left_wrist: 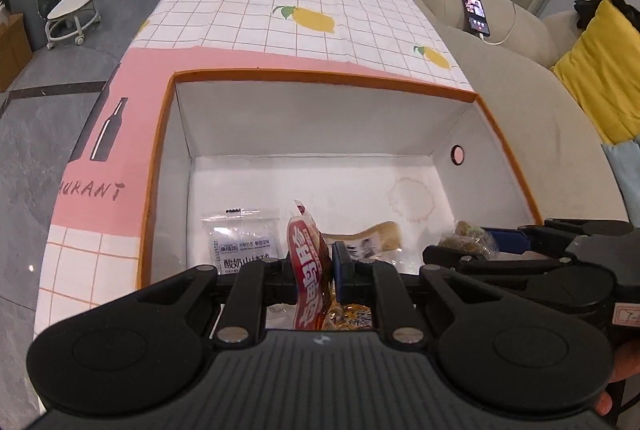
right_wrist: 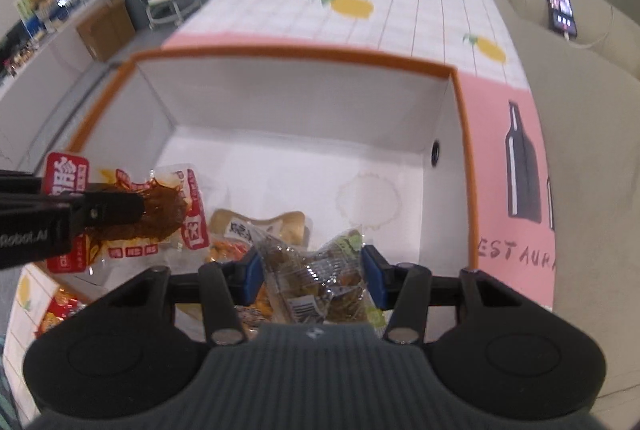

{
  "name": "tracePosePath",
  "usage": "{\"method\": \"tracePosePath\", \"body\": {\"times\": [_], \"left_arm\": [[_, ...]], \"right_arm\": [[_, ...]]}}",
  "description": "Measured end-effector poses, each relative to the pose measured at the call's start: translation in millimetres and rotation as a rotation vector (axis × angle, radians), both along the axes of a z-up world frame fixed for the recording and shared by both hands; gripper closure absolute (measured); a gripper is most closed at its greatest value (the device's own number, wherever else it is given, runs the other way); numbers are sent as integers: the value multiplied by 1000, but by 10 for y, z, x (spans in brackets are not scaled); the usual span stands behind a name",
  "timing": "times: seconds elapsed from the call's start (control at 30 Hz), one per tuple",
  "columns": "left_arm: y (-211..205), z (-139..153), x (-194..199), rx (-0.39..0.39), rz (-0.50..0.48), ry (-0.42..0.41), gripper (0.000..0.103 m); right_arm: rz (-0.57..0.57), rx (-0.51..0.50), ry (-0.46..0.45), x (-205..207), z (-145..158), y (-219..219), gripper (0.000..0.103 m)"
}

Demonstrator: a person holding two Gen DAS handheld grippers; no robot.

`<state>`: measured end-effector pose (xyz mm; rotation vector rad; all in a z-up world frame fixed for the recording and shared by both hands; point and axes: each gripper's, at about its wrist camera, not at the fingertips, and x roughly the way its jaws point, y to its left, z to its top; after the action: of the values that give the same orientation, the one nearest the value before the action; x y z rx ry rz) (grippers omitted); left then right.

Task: Organize snacks
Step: 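Carry both packs over the orange box and lower them inside, then release both packs and move both tools back toward the snack pile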

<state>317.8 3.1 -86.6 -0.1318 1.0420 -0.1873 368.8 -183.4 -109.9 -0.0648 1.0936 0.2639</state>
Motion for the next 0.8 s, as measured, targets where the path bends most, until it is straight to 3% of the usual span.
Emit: {"method": "tracePosePath", "body": {"times": [0.23, 0.53, 0.8], "left_arm": [[-8, -56, 95, -8, -12, 8, 87], [-121, -140, 55, 49, -72, 58, 83], [-95, -67, -14, 44, -70, 64, 54]], "right_arm": [[8, -52, 65, 132, -230, 48, 54], [-4, -58, 113, 132, -292, 70, 52], [-8, -46, 77, 39, -100, 54, 51]]}}
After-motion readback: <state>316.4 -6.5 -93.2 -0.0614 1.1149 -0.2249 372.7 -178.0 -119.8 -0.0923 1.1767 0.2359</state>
